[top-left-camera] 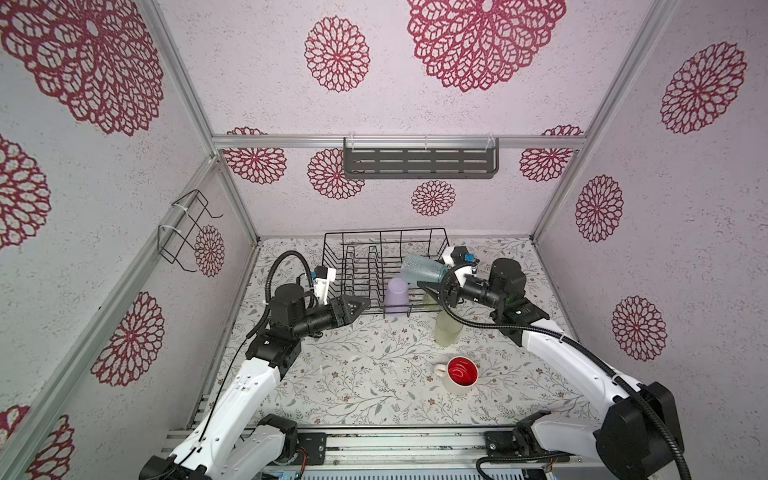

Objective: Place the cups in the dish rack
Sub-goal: 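Carry the teal glass over the rack with the right gripper while the left withdraws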

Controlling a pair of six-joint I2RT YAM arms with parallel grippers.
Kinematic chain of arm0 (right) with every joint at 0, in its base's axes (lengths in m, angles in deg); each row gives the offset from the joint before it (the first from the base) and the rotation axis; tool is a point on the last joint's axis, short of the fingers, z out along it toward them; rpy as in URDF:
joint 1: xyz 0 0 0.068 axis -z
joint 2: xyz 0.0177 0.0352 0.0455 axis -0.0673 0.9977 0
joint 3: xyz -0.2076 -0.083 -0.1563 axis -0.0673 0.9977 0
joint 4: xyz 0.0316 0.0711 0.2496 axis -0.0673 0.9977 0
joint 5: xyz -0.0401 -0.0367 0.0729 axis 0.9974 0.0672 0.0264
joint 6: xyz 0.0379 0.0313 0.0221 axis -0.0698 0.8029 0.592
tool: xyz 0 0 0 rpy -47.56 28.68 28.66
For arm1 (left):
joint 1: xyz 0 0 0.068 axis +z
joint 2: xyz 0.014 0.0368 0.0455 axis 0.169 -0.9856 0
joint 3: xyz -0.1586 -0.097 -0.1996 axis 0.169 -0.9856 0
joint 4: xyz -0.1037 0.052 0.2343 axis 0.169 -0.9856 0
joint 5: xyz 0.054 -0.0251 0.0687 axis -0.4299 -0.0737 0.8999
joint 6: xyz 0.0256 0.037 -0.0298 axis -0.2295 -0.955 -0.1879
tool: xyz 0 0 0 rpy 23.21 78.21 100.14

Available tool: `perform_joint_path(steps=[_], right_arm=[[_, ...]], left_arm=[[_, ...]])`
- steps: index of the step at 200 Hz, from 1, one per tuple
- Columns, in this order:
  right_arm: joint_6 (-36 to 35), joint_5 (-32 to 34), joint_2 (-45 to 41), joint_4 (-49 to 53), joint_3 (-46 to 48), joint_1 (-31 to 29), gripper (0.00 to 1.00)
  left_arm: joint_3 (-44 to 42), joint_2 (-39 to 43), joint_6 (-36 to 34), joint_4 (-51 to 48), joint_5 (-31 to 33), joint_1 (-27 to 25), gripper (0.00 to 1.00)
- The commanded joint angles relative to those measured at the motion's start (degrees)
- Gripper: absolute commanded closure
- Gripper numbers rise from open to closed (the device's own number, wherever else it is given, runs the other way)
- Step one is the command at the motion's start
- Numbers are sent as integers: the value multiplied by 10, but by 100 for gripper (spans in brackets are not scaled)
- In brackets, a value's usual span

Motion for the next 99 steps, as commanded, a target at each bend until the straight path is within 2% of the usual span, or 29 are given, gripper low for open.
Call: perform_joint_path(steps=[1,55,80,99], right_arm=[[17,118,36,119,-70,1,44],[53,267,171,286,-234,1,46],[46,344,236,363,-306,-1,47],[31,376,280,414,-354,-1,46]], left_arm=[[21,-1,-42,-78,53,9,48],[13,24,-54,-121,154,11,44],[6,53,-57,-139,205,11,22],[16,68,-66,-171,237,12,13]])
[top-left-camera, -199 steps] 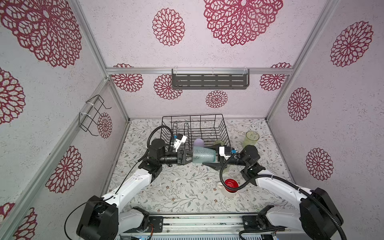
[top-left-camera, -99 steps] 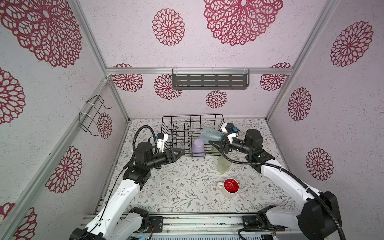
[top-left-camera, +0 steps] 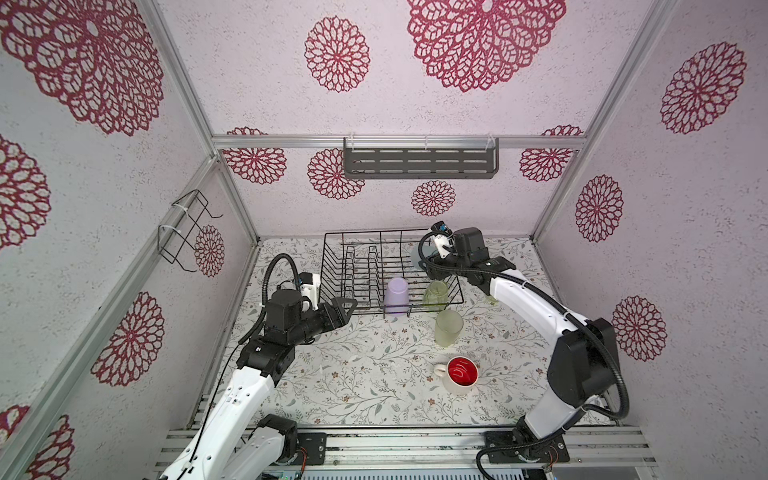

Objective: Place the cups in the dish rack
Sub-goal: 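Carry the teal glass over the rack with the right gripper while the left withdraws, then lower the teal glass into the rack's far corner and open the right gripper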

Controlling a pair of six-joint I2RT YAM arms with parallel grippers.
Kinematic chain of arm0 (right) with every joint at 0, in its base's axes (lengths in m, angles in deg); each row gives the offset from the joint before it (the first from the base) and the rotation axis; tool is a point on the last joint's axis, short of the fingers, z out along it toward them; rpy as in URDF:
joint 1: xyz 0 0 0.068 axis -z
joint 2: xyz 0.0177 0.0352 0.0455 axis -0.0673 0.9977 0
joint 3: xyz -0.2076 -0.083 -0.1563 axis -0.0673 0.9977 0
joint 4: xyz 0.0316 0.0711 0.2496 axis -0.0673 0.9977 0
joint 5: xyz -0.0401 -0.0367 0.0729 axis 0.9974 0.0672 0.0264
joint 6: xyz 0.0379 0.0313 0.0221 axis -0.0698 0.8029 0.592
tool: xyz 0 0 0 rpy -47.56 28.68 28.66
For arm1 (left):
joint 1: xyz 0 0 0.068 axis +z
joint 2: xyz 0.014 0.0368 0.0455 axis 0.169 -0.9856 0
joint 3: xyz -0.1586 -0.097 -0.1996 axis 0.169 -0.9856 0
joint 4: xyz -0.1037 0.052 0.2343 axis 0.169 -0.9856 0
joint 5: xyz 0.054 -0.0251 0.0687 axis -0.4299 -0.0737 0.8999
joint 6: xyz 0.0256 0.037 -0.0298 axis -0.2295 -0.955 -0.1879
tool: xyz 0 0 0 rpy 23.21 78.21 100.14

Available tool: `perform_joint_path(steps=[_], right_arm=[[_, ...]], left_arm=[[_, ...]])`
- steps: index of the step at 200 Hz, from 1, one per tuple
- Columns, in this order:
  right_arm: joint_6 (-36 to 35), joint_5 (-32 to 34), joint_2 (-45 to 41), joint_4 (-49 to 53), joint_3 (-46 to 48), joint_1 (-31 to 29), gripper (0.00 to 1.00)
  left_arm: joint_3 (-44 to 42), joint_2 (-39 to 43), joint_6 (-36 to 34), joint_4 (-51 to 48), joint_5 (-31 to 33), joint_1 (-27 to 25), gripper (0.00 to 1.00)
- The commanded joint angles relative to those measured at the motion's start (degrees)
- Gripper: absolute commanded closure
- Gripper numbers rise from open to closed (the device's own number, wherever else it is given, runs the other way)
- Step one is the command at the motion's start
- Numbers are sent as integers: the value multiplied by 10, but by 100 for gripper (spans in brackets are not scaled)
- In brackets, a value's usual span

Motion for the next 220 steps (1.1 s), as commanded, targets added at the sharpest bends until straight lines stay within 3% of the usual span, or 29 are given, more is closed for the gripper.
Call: perform_joint_path(steps=[1,50,123,220], right_arm=[[-4,89,31,92,-63,-1,46],[-17,143,140,181,-182,0,46],[-33,168,314,314,-427,7,44],[-21,194,372,210,-430,15,39]], left_arm=[[8,21,-18,-42,69,5,13],[3,55,-22,-91,187,5,7],[-6,51,-41,-79,224,5,6],[-5,22,-60,-67,235,6,5]])
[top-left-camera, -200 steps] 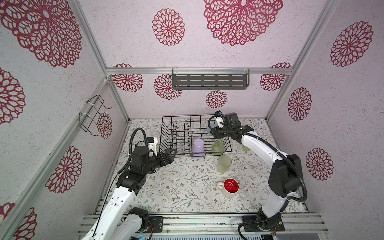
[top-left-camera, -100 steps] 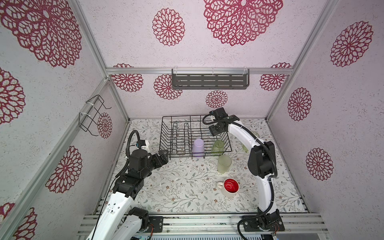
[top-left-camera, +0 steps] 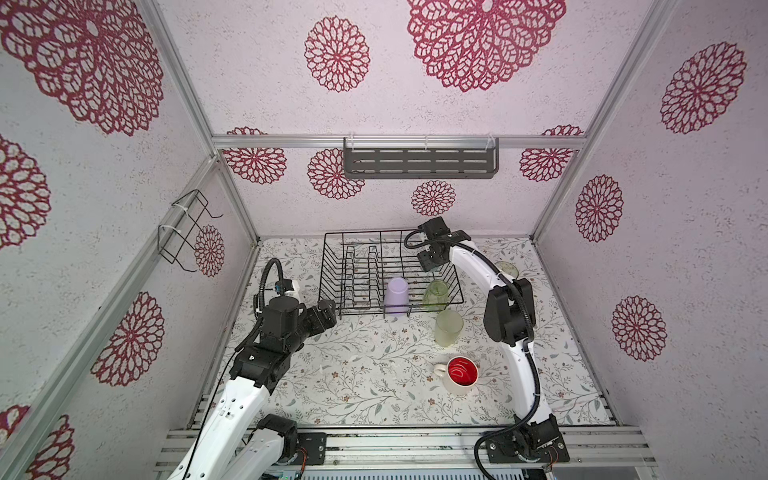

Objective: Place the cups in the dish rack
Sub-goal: 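Lower the teal glass into the rack's far corner and open the right gripper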

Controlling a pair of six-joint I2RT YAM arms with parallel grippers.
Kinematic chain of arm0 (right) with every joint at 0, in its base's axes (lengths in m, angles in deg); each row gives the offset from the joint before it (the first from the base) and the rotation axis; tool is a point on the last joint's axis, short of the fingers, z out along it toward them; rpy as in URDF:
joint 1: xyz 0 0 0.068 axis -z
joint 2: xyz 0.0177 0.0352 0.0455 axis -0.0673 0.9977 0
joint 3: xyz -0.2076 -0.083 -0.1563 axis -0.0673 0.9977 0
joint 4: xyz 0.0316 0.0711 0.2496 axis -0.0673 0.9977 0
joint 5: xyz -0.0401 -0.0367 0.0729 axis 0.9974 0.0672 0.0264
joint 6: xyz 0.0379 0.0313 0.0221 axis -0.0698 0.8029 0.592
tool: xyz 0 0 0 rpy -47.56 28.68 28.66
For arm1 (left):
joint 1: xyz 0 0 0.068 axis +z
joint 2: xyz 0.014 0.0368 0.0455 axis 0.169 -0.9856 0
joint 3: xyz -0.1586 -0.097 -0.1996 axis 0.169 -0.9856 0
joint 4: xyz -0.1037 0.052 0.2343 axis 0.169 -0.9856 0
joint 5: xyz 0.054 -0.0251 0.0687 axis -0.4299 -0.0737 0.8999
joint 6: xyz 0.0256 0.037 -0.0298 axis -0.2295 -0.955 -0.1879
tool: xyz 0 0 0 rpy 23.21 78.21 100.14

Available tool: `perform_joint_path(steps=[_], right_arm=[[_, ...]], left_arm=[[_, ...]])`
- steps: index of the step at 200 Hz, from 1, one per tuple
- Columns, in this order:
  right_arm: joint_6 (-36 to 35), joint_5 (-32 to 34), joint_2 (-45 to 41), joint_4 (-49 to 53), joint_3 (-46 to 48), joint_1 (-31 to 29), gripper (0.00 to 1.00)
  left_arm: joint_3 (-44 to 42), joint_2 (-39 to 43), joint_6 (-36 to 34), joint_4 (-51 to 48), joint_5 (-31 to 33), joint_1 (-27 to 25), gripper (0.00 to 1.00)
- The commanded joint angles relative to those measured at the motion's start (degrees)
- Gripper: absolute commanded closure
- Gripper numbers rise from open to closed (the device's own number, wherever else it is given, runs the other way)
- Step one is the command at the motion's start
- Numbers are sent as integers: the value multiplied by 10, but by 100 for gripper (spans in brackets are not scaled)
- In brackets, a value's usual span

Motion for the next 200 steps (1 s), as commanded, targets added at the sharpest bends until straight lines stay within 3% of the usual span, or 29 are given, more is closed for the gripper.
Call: perform_joint_path(steps=[1,31,112,200], right_arm=[[4,31,-4,-31,-7,2,39],[-1,30,-4,-56,8,3,30],[-25,29,-3,-76,8,4,21],[-26,19,-12,-73,9,7,22]], left_arm=[[-4,-4,-9,18,8,5,5],[-11,-10,4,27,-6,5,5],[-21,3,23,32,-29,5,5],[-26,16,33,24,-41,5,5]])
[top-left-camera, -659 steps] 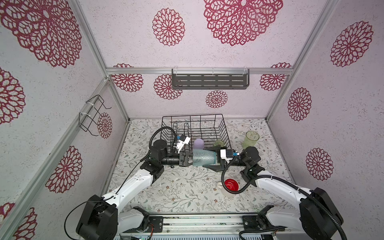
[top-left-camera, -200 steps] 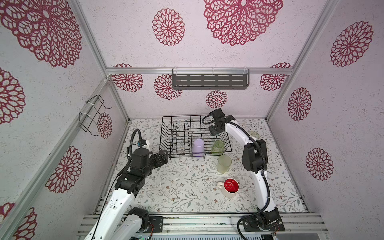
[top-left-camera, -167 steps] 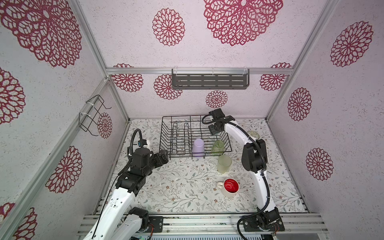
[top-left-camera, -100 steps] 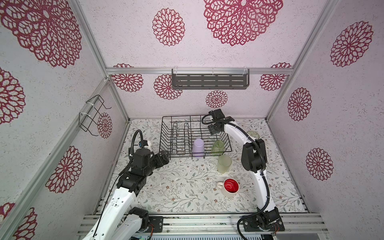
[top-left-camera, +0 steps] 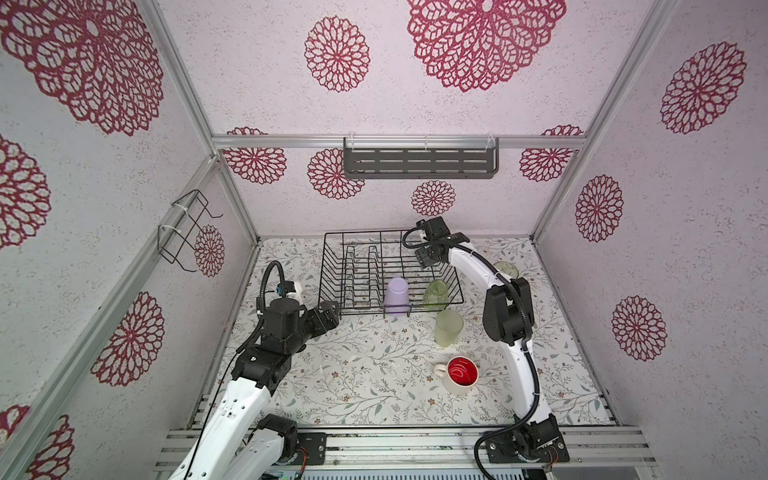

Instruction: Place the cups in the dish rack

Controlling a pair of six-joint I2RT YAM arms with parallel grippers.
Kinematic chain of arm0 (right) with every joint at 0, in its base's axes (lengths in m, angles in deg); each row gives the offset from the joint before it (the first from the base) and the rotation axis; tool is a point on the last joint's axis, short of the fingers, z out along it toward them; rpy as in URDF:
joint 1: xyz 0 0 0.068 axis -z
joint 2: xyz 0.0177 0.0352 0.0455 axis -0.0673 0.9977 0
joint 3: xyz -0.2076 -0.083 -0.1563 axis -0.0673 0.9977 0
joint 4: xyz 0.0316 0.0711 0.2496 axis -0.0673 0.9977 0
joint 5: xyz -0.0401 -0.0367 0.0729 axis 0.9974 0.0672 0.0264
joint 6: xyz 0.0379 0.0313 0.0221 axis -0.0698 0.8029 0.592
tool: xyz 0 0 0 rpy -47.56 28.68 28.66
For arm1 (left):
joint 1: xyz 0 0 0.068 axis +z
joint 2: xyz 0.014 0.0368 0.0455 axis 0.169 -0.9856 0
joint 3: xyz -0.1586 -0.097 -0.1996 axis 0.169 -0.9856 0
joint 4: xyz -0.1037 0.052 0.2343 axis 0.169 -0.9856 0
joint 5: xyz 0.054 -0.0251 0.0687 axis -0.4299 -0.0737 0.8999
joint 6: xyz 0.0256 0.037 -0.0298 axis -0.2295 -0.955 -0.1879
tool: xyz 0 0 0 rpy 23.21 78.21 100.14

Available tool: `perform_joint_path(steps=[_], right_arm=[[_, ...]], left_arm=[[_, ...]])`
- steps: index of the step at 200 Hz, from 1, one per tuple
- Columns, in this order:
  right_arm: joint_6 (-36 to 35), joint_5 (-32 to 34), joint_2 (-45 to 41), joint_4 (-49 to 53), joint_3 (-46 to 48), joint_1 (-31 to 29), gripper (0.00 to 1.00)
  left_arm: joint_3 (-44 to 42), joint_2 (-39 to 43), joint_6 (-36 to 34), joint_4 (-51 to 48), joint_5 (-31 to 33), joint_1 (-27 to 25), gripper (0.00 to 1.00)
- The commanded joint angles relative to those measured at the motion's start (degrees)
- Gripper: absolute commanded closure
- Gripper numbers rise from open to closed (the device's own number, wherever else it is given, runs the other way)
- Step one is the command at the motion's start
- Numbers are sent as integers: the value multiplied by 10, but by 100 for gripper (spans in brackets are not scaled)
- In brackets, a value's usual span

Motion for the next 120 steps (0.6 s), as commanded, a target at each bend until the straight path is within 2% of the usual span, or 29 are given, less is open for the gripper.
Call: perform_joint_path(steps=[1,36,75,120], right_arm=[[0,3,-18,-3,-1,4,22],[13,-7,-46,0,7,5,20],[32,-46,-119,7,51,4,16],[64,-84,-252,-32,177,4,15]], left_arm=[[-6,9,5,3,-7,5,5],[-12,13,6,5,-4,5,5],[-14,22,9,2,-8,5,5],[-21,44,13,-5,-16,5,5]])
